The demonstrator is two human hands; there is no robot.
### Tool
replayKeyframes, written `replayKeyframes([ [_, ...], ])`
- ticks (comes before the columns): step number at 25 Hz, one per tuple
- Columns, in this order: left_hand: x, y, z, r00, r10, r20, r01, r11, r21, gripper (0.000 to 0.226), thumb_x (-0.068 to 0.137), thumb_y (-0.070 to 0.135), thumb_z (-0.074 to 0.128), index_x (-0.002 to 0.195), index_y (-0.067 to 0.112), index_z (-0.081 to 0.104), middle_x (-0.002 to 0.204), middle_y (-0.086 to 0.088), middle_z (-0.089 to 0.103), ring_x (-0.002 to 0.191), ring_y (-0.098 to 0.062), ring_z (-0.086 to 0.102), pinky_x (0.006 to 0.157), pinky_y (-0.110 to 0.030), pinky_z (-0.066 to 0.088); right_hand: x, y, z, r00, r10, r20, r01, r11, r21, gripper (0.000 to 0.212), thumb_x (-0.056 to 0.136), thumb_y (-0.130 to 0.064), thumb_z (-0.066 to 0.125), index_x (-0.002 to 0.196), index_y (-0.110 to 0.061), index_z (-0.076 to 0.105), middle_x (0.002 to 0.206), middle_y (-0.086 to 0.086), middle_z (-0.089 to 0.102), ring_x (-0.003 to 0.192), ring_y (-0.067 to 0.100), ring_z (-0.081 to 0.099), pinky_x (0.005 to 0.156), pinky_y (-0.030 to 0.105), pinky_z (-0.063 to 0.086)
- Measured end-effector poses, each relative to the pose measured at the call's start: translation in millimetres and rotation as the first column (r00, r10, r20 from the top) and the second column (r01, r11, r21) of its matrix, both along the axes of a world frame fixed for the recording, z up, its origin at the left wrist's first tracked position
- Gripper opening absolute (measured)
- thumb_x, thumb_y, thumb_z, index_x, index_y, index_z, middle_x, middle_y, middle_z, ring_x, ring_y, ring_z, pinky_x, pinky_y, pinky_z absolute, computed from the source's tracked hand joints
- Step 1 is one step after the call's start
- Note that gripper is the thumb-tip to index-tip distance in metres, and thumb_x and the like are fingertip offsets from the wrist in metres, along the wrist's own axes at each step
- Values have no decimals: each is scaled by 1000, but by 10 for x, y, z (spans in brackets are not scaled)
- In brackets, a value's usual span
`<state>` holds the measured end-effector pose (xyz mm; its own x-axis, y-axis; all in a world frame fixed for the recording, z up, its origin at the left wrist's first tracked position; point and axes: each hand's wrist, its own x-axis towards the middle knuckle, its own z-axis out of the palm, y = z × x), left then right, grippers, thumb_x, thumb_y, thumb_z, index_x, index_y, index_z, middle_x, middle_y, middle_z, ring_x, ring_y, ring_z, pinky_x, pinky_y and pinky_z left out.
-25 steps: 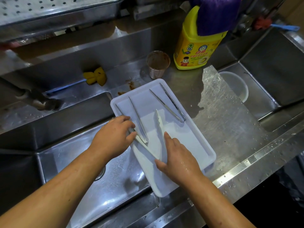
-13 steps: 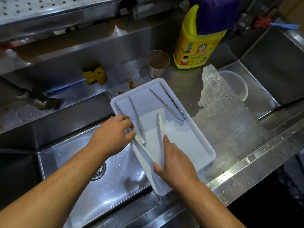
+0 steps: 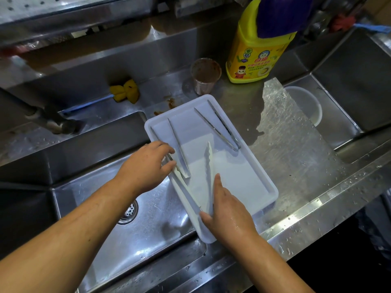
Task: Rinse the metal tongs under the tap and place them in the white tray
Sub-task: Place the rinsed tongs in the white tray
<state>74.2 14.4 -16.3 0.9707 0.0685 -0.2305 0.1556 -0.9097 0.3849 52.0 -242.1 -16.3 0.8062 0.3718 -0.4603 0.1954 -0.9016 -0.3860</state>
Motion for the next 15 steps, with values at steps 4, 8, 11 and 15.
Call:
replayKeyframes([
  [4,25,-4,1,1000,-3,6,3,1000,12,35,98,50,58,126,31,66,130,8,65,114,-16,62,93,-35,54,-67,-29,44,999,26,-19,-26,999,-18,105,92,-54,66,162,-27,-7,146,3,53,123,26,59,100,42,52],
  [8,20,-23,17,1000,-4,1,4,1000,21,34,99,50,57,125,30,66,130,8,65,115,-17,62,94,-35,55,-89,-77,100,998,19,-54,-21,999,-28,106,92,-53,67,162,-27,-8,143,2,55,122,25,59,100,41,52],
  [11,12,-30,24,1000,-2,2,2,1000,19,33,99,49,57,125,29,66,131,7,64,116,-18,61,95,-36,54,-101,-90,133,998,37,-48,-39,999,-31,105,93,-53,66,163,-24,-8,142,3,56,122,26,59,100,41,52],
  [15,12,-36,25,1000,-4,-1,4,1000,22,34,99,47,57,125,28,67,133,6,63,119,-18,60,96,-37,54,-96,-109,136,998,48,-34,-50,997,-61,106,92,-55,67,163,-23,-6,135,3,60,116,25,61,99,39,52],
])
